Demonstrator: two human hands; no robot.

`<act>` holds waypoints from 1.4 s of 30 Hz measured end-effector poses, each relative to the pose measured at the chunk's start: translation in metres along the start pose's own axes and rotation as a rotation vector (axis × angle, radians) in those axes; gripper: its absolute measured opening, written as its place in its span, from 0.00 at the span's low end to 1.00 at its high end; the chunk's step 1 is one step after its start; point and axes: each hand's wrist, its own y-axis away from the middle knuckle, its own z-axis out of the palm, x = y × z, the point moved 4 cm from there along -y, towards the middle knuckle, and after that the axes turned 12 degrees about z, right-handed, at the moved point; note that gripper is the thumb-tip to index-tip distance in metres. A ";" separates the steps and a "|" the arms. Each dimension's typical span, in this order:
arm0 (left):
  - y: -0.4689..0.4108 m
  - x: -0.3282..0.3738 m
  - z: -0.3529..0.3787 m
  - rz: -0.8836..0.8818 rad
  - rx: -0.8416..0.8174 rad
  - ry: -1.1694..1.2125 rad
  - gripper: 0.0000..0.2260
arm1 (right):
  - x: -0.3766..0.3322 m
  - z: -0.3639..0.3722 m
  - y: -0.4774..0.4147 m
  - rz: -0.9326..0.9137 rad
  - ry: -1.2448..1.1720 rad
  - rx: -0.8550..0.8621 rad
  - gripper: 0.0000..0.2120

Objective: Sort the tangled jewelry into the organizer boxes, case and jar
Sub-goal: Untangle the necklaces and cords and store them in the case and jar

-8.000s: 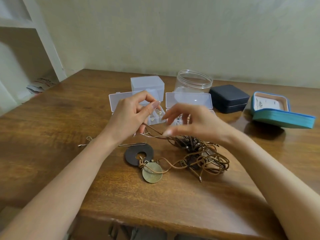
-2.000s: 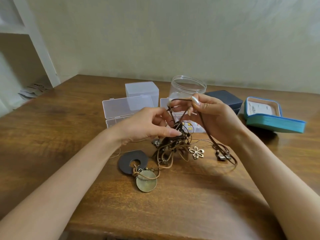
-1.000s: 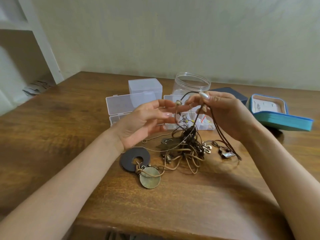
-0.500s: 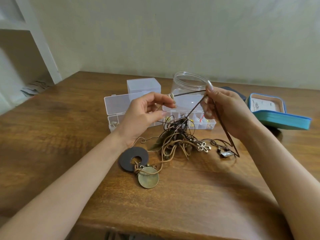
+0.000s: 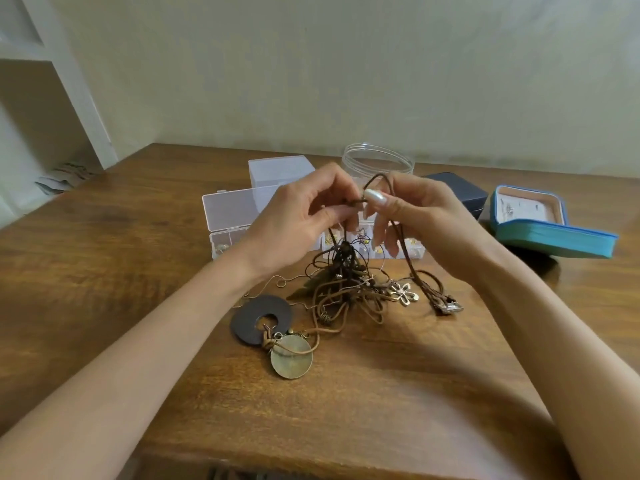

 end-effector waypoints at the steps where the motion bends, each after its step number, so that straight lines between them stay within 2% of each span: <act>1: -0.002 0.002 -0.001 0.021 0.001 -0.019 0.08 | 0.000 0.001 0.000 0.002 0.015 -0.018 0.10; 4: -0.003 0.005 -0.001 0.036 0.020 -0.194 0.09 | 0.002 0.001 -0.001 -0.020 0.022 -0.012 0.09; 6: 0.006 0.004 -0.002 0.022 0.059 -0.354 0.11 | 0.003 -0.001 -0.002 -0.005 -0.062 -0.023 0.10; 9: 0.028 -0.001 -0.006 -0.084 0.119 -0.485 0.08 | 0.002 -0.010 -0.005 -0.018 -0.218 -0.005 0.10; 10: 0.036 -0.005 -0.008 -0.153 0.082 -0.515 0.06 | 0.002 -0.012 -0.005 -0.038 -0.257 0.003 0.09; 13: 0.055 -0.021 -0.012 -0.327 -0.186 -0.611 0.04 | 0.000 -0.016 -0.006 -0.106 -0.361 0.003 0.08; 15: 0.062 -0.028 -0.016 -0.373 -0.329 -0.649 0.03 | -0.002 -0.019 -0.005 -0.139 -0.416 0.010 0.09; 17: 0.065 -0.030 -0.022 -0.387 -0.402 -0.623 0.02 | -0.004 -0.022 -0.004 -0.165 -0.449 0.023 0.09; 20: 0.065 -0.028 -0.025 -0.368 -0.470 -0.572 0.06 | -0.005 -0.026 -0.004 -0.177 -0.461 0.042 0.09; 23: 0.061 -0.030 -0.014 -0.323 -0.458 -0.601 0.12 | -0.004 -0.027 -0.004 -0.172 -0.458 0.048 0.09; 27: 0.055 -0.033 0.001 -0.227 -0.437 -0.583 0.07 | -0.003 -0.025 -0.004 -0.167 -0.454 0.048 0.09; 29: 0.051 -0.035 -0.006 -0.228 -0.385 -0.505 0.06 | -0.003 -0.025 -0.004 -0.159 -0.460 0.055 0.09; 33: 0.046 -0.026 -0.025 -0.363 -0.098 0.083 0.08 | -0.001 -0.028 -0.003 -0.147 -0.454 0.068 0.09; 35: 0.046 -0.023 -0.038 -0.418 -0.063 0.226 0.10 | 0.000 -0.029 -0.004 -0.143 -0.451 0.071 0.10; 38: 0.046 -0.020 -0.056 -0.490 -0.262 0.071 0.13 | 0.001 -0.032 -0.004 -0.132 -0.457 0.086 0.09; 42: 0.055 -0.021 -0.069 -0.598 -0.546 -0.340 0.06 | 0.001 -0.034 -0.004 -0.129 -0.461 0.091 0.10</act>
